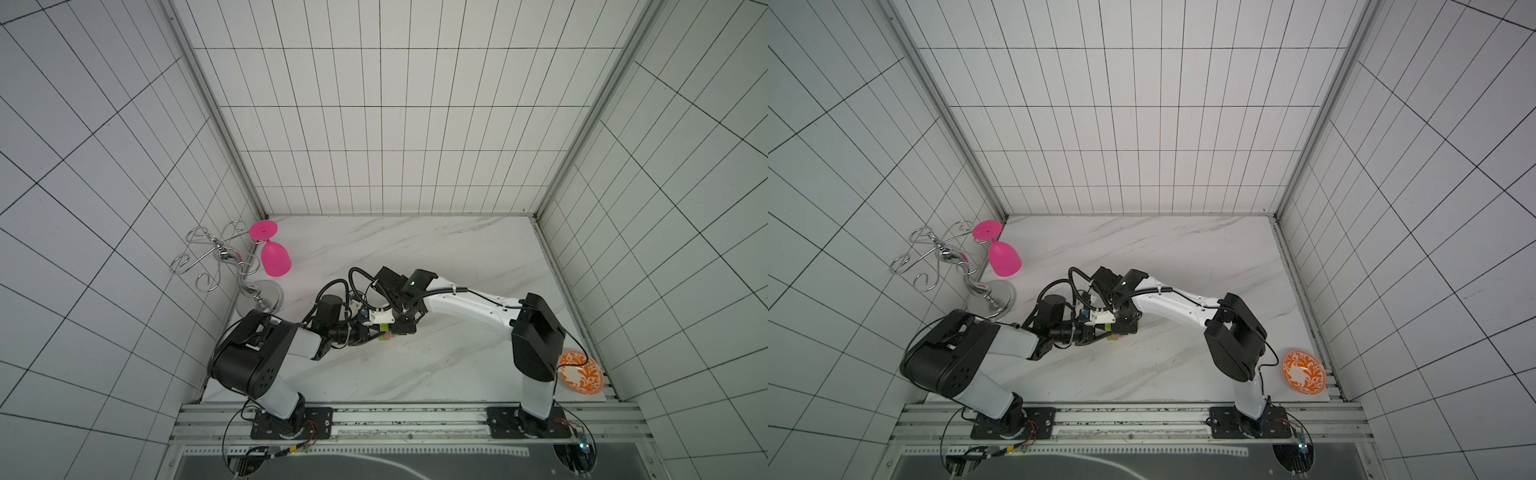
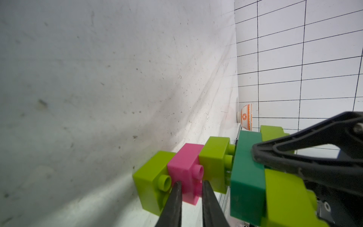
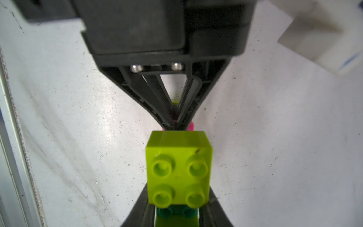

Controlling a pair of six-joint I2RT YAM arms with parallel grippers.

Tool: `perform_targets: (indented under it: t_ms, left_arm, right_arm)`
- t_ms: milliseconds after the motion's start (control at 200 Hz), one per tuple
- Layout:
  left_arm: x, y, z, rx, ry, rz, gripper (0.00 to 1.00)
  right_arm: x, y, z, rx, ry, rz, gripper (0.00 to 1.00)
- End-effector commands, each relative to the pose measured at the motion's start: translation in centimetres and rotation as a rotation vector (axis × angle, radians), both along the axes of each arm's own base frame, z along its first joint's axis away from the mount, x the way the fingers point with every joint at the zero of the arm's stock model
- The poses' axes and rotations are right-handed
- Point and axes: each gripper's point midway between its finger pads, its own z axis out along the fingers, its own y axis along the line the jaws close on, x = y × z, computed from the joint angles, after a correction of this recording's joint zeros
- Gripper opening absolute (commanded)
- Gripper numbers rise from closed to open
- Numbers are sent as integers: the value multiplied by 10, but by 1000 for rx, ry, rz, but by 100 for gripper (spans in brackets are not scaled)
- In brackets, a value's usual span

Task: Assemble the letter y with lego
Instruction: Assemble the lego brick with the lego brick.

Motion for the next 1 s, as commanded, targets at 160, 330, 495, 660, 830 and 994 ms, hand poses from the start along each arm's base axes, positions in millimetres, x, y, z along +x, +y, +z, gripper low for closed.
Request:
perform_targets:
  t_ms: [160, 330, 495, 660, 830, 994]
  left_arm:
    - [-25, 39, -74, 269, 225, 136, 19]
    - [-26, 40, -74, 271, 227, 136, 19]
    - [-26, 39, -74, 270, 227, 135, 19]
    - [-26, 39, -74, 268, 227, 134, 19]
    - [-25, 40, -73, 270, 225, 136, 19]
    - [-26, 40, -74, 270, 227, 135, 19]
  right_arm:
    - [-6, 2, 0, 2, 18, 15, 25]
    - [-6, 6, -5, -1, 32, 17, 25]
    - [-5, 6, -4, -2, 24, 19, 25]
    - [-4, 6, -6, -4, 23, 23, 25]
    - [-8, 5, -9, -8, 41, 15, 25]
    - [-12, -2, -18, -43, 44, 12, 25]
